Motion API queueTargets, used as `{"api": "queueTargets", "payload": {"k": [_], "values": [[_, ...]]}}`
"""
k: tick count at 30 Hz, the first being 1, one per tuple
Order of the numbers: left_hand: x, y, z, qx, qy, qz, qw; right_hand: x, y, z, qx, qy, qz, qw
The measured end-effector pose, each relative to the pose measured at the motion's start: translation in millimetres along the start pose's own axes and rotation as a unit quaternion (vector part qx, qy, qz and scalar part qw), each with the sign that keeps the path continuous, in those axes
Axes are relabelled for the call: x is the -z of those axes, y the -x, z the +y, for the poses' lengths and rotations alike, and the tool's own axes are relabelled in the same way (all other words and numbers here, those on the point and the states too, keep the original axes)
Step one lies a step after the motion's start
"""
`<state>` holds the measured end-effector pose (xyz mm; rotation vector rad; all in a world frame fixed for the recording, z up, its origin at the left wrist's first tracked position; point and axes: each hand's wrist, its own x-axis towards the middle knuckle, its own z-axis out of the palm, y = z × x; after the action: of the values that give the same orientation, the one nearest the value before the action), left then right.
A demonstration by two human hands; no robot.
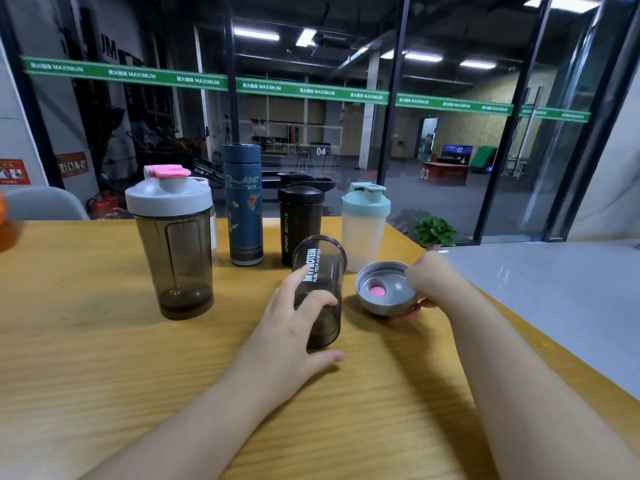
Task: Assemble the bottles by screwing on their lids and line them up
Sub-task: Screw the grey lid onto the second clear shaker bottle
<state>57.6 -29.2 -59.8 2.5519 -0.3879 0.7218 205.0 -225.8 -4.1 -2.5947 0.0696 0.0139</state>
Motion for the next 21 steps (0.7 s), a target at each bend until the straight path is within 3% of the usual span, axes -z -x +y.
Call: {"api": "queueTargets", "payload": {"k": [3,5,7,8,10,12,16,21], "values": [[1.1,0.7,-1.0,0.051,0.02,0.034,0.998,5.3,13.0,-13.4,-0.037,0.001,0.012,0.999],[1.3,0.1,-3.2,0.065,0.03,0.056,0.996,3.5,25.0,-20.7,0.017,0.11,0.012,0.994],[-0.2,-0.6,-6.7,0.065,0.041,0.086,0.993,5.1,27.8,-18.4,0.032,0.129,-0.004,0.991],[0.3,-0.8,-7.7,0.067,0.05,0.102,0.991,7.5,32.7,-20.5,0.003,0.098,0.009,0.995],[2.9,-0.7,-10.3,0.08,0.071,0.141,0.984,7.2,34.8,-19.1,-0.011,-0.083,0.006,0.996],[7.1,-1.3,-12.3,0.082,0.092,0.183,0.975,6.2,27.6,-13.9,-0.04,-0.284,-0.034,0.957],[20.9,0.6,-12.3,0.091,0.179,0.239,0.95,3.7,21.7,-9.9,-0.037,-0.287,-0.039,0.956],[42.1,9.8,-9.9,0.106,0.314,0.239,0.913,6.8,33.4,-17.1,-0.039,-0.383,-0.094,0.918]]}}
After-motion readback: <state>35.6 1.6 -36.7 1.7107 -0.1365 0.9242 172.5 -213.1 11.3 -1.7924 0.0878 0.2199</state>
